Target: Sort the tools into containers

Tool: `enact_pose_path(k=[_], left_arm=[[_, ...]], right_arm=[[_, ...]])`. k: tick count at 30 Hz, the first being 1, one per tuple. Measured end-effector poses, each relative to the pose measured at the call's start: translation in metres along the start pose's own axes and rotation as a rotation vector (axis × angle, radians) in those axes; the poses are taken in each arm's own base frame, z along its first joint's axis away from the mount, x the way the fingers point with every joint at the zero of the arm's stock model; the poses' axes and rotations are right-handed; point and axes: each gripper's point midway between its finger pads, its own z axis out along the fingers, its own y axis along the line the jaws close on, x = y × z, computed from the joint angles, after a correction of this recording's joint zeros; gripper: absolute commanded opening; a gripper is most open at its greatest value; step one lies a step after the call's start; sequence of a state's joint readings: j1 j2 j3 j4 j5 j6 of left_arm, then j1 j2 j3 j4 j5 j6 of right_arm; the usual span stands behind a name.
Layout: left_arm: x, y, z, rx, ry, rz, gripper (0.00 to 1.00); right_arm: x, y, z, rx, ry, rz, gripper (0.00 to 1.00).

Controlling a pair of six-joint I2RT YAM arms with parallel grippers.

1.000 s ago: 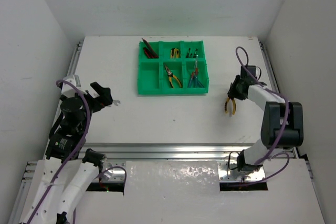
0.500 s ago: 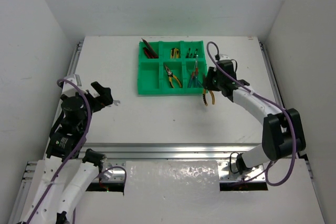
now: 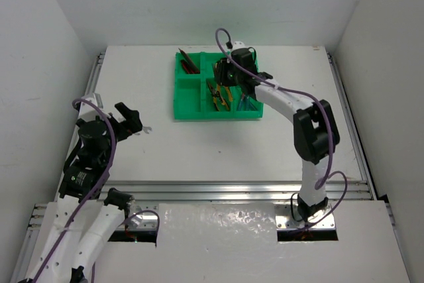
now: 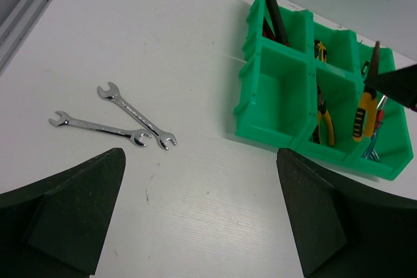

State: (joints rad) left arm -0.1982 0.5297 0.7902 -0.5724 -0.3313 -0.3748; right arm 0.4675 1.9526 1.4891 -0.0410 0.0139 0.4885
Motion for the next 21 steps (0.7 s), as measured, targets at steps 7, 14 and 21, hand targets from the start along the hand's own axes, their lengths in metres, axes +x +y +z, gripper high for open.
enact_pose_path(k=[7, 14, 21], left_arm=[[0.001, 0.002, 0.003, -0.017, 0.006, 0.004, 1.0], [0.006, 0.005, 0.008, -0.043, 0.025, 0.014, 1.0], [0.018, 0.014, 0.019, -0.126, 0.091, 0.017, 1.0]], right_arm=[[-0.001, 0.008, 0.054, -0.003, 0.017, -0.075, 0.13], [0.02, -0.004, 0.058, 0.021, 0.073, -0.132, 0.77], [0.02, 0.001, 0.023, -0.008, 0.086, -0.154, 0.82]])
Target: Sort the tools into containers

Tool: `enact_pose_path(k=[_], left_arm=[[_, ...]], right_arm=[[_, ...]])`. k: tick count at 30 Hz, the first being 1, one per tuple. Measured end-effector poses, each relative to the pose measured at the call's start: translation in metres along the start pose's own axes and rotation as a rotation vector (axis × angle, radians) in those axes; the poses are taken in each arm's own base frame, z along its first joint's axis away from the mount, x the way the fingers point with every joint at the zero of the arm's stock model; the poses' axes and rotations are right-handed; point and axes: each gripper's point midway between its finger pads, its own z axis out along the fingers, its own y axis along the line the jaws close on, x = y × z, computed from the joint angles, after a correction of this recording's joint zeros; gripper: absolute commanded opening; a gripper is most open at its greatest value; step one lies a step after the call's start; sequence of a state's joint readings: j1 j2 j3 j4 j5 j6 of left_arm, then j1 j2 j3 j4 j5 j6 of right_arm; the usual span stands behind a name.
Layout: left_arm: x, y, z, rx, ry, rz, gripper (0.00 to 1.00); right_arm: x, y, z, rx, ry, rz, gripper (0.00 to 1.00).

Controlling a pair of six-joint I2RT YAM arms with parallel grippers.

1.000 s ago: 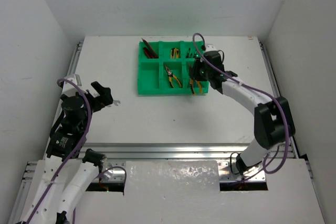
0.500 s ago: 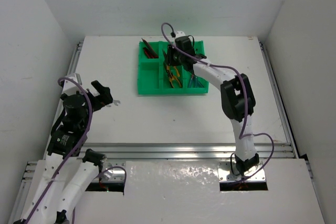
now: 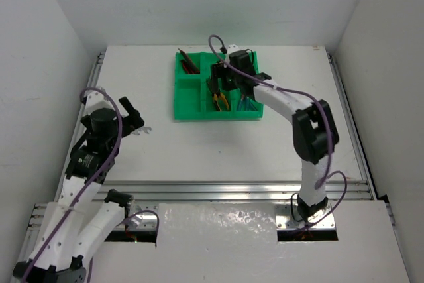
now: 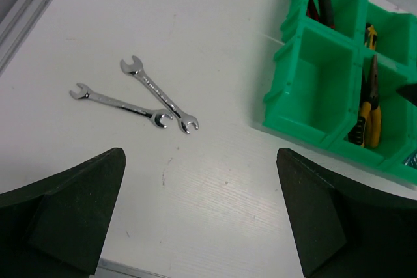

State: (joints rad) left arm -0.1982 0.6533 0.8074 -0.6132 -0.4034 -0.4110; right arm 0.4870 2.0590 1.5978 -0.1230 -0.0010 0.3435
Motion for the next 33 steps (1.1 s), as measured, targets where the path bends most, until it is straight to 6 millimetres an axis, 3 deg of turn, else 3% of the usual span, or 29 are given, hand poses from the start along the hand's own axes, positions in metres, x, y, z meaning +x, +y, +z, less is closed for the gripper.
enact_pose_path(k=[4, 7, 10, 13, 17, 19, 21, 24, 30, 33], left_arm=[[0.005, -0.005, 0.018, -0.066, 0.067, -0.057, 1.0], [0.017, -0.01, 0.053, -0.152, 0.162, -0.107, 1.0], [0.036, -0.002, 0.095, -0.274, 0.271, -0.175, 0.97], [0.065, 0.029, 0.128, -0.459, 0.372, -0.271, 0.92], [0.091, 0.068, 0.142, -0.649, 0.438, -0.386, 0.87], [0.095, 0.08, 0.147, -0.692, 0.443, -0.434, 0.78], [0.099, 0.091, 0.152, -0.724, 0.453, -0.494, 0.71], [0.109, 0.102, 0.164, -0.752, 0.476, -0.563, 0.64], [0.134, 0.116, 0.182, -0.827, 0.541, -0.61, 0.63], [0.135, 0.119, 0.183, -0.844, 0.543, -0.625, 0.61]], right_arm=[[-0.004, 0.011, -0.075, -0.048, -0.026, 0.009, 0.84], [-0.01, 0.026, -0.134, -0.127, -0.065, 0.014, 0.84], [0.005, 0.036, -0.169, -0.195, -0.065, 0.019, 0.87], [0.05, 0.035, -0.18, -0.213, 0.034, 0.053, 0.87], [0.123, 0.03, -0.185, -0.217, 0.207, 0.117, 0.88], [0.144, 0.03, -0.19, -0.225, 0.259, 0.138, 0.92], [0.151, 0.032, -0.195, -0.238, 0.281, 0.149, 0.93], [0.146, 0.038, -0.2, -0.272, 0.267, 0.149, 0.96], [0.143, 0.041, -0.204, -0.291, 0.259, 0.144, 0.96], [0.143, 0.042, -0.204, -0.294, 0.26, 0.144, 0.96]])
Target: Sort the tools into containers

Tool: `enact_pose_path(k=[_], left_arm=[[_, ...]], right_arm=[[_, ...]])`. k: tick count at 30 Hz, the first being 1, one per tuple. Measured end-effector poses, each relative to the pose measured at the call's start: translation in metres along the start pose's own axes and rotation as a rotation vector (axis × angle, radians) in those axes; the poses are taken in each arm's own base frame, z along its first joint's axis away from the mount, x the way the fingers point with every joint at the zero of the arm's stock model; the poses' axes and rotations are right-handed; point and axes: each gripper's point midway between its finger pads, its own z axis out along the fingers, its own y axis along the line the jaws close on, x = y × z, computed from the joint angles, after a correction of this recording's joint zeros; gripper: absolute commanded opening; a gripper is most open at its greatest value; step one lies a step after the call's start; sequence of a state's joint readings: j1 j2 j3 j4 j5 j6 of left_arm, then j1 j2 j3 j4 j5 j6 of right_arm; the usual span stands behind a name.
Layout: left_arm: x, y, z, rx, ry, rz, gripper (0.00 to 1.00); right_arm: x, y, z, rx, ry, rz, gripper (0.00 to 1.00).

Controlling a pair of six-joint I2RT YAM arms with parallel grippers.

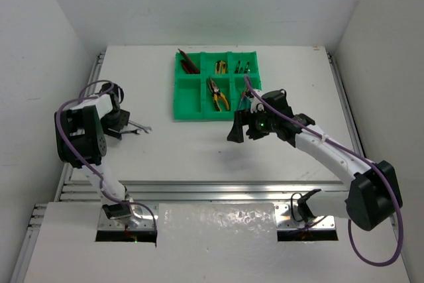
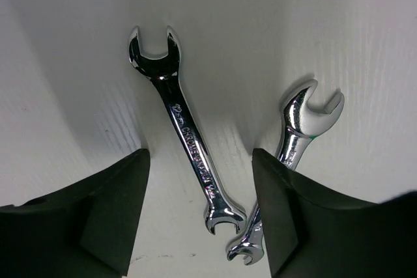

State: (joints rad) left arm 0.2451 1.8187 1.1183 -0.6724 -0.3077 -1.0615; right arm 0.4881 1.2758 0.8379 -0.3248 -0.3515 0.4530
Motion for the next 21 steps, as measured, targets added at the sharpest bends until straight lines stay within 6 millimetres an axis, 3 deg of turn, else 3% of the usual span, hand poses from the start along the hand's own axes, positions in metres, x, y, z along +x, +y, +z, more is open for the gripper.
enact_pose_path(k=[5, 8, 14, 21], left_arm=[[-0.0023, 0.0029, 0.0038, -0.033, 0.018, -0.022, 0.4], [-0.0047, -0.0007, 0.0055, -0.042, 0.029, -0.036, 0.34], [-0.0026, -0.0043, 0.0086, -0.029, 0.048, -0.058, 0.0], [-0.0009, -0.0013, 0.0091, 0.037, 0.058, -0.093, 0.0]], right_arm=[[-0.0001, 0.0001, 0.0001, 0.0, 0.0, 0.0, 0.96], [-0.0002, 0.0001, 0.0002, -0.001, -0.001, 0.0, 0.99], [0.0001, -0.0002, 0.0008, 0.0, 0.001, 0.005, 0.99], [0.0004, -0.0011, 0.0016, 0.004, 0.003, 0.007, 0.99]])
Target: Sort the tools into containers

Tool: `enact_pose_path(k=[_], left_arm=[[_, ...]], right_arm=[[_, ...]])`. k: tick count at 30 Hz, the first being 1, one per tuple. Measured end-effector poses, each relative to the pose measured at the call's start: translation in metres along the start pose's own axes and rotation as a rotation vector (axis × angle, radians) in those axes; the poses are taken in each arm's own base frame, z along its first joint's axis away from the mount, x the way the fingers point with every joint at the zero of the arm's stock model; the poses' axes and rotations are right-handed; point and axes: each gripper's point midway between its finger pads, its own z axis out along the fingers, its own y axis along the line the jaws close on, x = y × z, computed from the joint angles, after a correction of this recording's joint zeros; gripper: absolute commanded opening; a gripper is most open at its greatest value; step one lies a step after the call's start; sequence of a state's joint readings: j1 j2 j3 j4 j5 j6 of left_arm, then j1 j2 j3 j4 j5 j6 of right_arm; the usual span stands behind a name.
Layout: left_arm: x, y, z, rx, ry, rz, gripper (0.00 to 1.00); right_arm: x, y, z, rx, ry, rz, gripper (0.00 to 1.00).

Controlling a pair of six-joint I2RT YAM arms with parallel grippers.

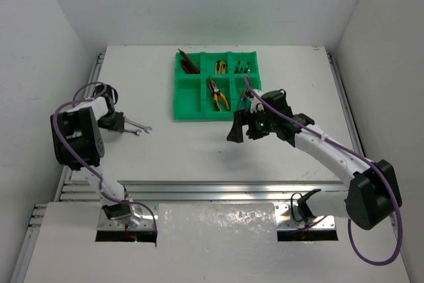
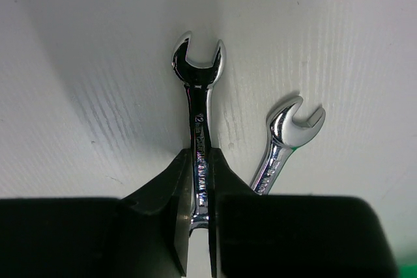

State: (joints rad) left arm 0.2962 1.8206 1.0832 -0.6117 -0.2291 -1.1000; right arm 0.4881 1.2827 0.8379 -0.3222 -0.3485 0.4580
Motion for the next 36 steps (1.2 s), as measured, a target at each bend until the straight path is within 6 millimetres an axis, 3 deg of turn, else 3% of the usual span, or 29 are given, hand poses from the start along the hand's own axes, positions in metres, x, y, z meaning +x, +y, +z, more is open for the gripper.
enact_pose_path(k=[5, 12, 18, 30, 33, 36], left_arm=[[0.001, 0.005, -0.006, 0.064, -0.027, -0.016, 0.0], [0.016, 0.052, -0.016, 0.068, -0.042, 0.007, 0.0], [0.034, 0.066, -0.026, 0.121, -0.032, 0.125, 0.0], [0.07, 0.008, -0.099, 0.474, -0.075, 0.351, 0.0], [0.086, -0.013, -0.131, 0.598, -0.069, 0.415, 0.0], [0.104, -0.047, -0.177, 0.76, -0.058, 0.484, 0.0]], right_arm=[[-0.001, 0.0, 0.0, 0.0, -0.004, 0.005, 0.99], [-0.003, -0.004, 0.001, 0.024, -0.015, 0.011, 0.99], [-0.005, -0.012, 0.001, 0.071, -0.029, 0.012, 0.99], [-0.006, -0.028, -0.001, 0.16, -0.042, 0.018, 0.99], [-0.005, -0.032, -0.002, 0.182, -0.038, 0.02, 0.99], [-0.004, -0.036, -0.003, 0.206, -0.037, 0.022, 0.99]])
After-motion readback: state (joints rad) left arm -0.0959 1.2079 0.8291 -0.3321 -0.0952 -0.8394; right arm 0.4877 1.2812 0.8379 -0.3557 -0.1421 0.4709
